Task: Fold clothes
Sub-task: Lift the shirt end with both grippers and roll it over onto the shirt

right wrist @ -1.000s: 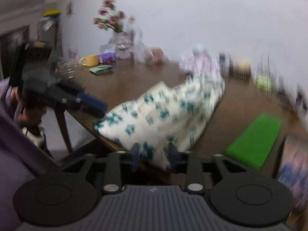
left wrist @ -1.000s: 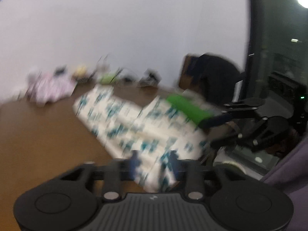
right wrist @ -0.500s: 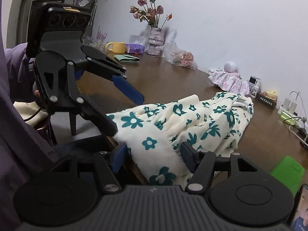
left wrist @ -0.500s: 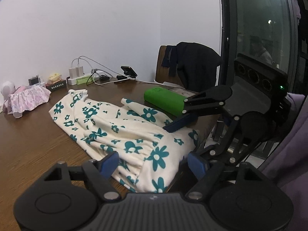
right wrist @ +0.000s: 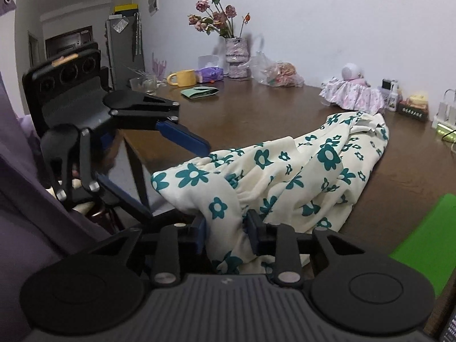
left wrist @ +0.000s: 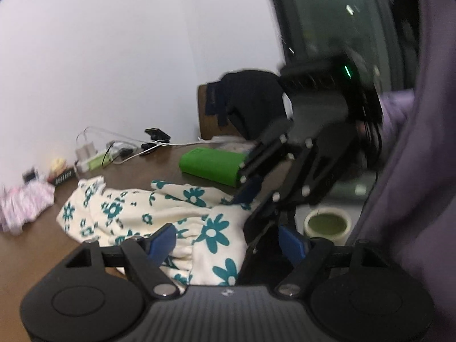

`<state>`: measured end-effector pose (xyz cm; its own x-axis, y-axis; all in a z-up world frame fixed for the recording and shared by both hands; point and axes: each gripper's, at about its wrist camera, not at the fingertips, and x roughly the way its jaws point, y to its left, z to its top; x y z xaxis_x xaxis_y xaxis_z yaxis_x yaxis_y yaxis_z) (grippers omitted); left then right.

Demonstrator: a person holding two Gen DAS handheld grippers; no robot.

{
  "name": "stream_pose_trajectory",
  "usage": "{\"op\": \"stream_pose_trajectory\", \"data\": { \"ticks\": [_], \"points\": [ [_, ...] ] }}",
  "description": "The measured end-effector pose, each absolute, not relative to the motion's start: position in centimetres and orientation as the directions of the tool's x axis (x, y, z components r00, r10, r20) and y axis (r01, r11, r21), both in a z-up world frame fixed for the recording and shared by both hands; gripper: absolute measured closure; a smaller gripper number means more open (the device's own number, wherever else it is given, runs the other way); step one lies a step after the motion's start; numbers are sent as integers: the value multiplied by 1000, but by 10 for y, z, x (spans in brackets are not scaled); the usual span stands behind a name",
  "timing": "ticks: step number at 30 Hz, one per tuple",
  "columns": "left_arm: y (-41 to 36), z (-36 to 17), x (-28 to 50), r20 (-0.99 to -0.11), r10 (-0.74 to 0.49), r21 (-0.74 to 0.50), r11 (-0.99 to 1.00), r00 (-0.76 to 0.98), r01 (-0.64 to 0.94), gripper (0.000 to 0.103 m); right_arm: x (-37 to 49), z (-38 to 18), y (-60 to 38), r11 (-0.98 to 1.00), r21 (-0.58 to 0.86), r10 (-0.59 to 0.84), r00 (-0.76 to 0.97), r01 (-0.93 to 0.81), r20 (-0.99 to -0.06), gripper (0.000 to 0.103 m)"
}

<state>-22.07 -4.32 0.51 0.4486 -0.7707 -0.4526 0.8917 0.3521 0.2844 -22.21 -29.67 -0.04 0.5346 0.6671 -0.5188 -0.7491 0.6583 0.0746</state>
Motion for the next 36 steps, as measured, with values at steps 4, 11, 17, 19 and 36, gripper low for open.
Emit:
{"op": "stream_pose_trajectory", "data": {
  "ticks": [4,11,17,19,36],
  "points": [
    [-59,-12,-224,-453,-742,436,299,494,849,25,-220,4,-297,643,86,672,507,-761,-539,76],
    [-61,-24,-219,-436,-757,482,259,486,837,25,-209,9,-308,624,187,710,450,-759,-542,80],
    [-58,-25,-211,-487,-748,430,244,451,869,64,-200,13,-316,603,272,741,400,-750,-540,80],
    [-55,-22,-206,-505,-752,392,238,424,889,68,-200,15,-317,601,269,741,399,-752,-541,79],
    [-5,13,-147,-506,-858,-259,245,85,934,78,-243,23,-323,582,-145,686,579,-800,-441,25]
  ]
}}
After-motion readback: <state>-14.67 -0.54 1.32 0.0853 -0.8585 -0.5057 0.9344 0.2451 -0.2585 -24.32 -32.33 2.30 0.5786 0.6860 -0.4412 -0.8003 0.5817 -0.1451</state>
